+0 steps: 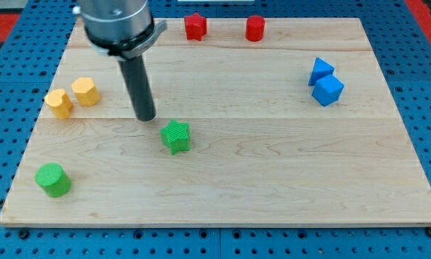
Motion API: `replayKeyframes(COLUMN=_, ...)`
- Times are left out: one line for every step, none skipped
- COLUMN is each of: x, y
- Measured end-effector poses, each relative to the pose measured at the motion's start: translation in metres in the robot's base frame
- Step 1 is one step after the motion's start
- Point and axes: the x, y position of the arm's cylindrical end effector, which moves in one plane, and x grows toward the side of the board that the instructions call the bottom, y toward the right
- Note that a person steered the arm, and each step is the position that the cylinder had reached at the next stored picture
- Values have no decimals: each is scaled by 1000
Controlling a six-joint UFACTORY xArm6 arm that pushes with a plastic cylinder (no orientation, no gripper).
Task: Push the green star into the green circle
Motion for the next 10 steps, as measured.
replayKeyframes(x=8, y=77)
replayKeyframes(x=43, y=69)
replayKeyframes(x=44, y=32)
replayKeyframes(x=45, y=-4)
replayKeyframes(x=54, y=-31)
replayKeyframes(x=61, y=-42)
replayKeyframes(x=78, y=-62)
replayKeyframes(x=89, y=-81)
replayKeyframes(x=90, y=-51)
replayKeyframes(x=90, y=11)
